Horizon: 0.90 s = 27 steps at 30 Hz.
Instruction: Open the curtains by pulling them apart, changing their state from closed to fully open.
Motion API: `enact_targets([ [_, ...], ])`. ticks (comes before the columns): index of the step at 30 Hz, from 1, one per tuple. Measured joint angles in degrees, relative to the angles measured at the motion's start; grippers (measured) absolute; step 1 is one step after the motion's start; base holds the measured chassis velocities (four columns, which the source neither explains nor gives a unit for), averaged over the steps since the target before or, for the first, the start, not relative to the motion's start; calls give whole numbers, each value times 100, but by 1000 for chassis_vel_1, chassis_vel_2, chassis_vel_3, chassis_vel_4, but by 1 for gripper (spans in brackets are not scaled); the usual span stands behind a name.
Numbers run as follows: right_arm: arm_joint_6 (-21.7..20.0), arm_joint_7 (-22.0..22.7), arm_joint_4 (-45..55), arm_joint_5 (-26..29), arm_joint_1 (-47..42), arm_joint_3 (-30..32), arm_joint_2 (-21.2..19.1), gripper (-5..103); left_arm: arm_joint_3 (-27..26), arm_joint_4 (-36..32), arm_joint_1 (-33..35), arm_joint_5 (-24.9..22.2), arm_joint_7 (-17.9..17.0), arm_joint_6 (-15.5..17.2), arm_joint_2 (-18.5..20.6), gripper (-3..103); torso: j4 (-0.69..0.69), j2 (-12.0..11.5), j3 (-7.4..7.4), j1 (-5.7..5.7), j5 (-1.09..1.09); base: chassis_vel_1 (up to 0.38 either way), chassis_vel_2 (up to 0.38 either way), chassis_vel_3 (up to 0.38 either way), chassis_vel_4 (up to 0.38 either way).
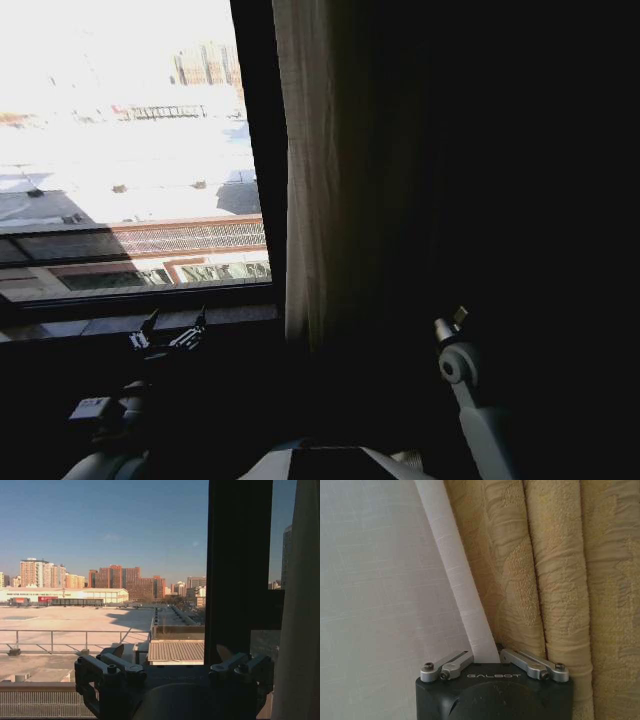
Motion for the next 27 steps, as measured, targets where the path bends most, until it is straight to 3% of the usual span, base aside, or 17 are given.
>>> enact_targets([
  [2, -11, 180, -114, -11, 22, 126, 23, 0, 2, 1, -5, 0, -1, -4, -2, 100, 1, 0, 0, 1, -11, 17, 30, -25, -17],
  [6, -25, 420, -244, -17, 41, 276, 48, 0, 1, 1, -5, 0, -2, -10, -7, 100, 1, 0, 0, 1, -7, 56, 63, -62, -68],
  [12, -135, 1298, -481, -64, 135, 508, 72, 0, 13, 0, -6, 0, -2, -13, -13, 100, 1, 1, -1, 0, -3, 0, 1, -7, -8],
  [16, -181, 1195, -448, -48, 85, 544, 73, -3, 16, 0, -8, 0, -2, -13, -18, 100, 1, 0, 0, 0, -2, 0, 0, 0, 0],
  [17, -184, 900, -311, -43, -24, 497, 78, 7, 12, 0, -11, -1, -3, -14, -17, 100, -5, -1, 1, 1, 7, 0, 0, 0, 0],
  [18, -178, 753, -193, -44, -79, 444, 76, 12, 11, 0, -14, -4, -4, -15, -18, 100, -2, -1, 1, 1, -2, 0, 0, 0, 0],
  [19, -174, 634, -81, -44, -145, 372, 76, 12, 9, 0, -18, -7, -4, -14, -17, 100, -2, -1, 1, 0, -3, 0, 0, 0, 0],
  [20, -174, 634, -81, -44, -145, 372, 76, 12, 9, 0, -18, -7, -4, -14, -17, 100, -2, -1, 1, 0, -3, 0, 0, 0, 0],
  [25, -198, 337, 579, -52, -489, -165, 149, 38, 19, 0, -55, -24, -5, 5, -22, 100, 0, 0, 0, 0, -3, 0, 0, 0, 0],
  [27, -204, 327, 686, -60, -565, -231, 168, 44, 21, 0, -64, -29, -5, 10, -22, 100, 0, 0, 0, 0, -2, 0, 0, 0, 0],
])
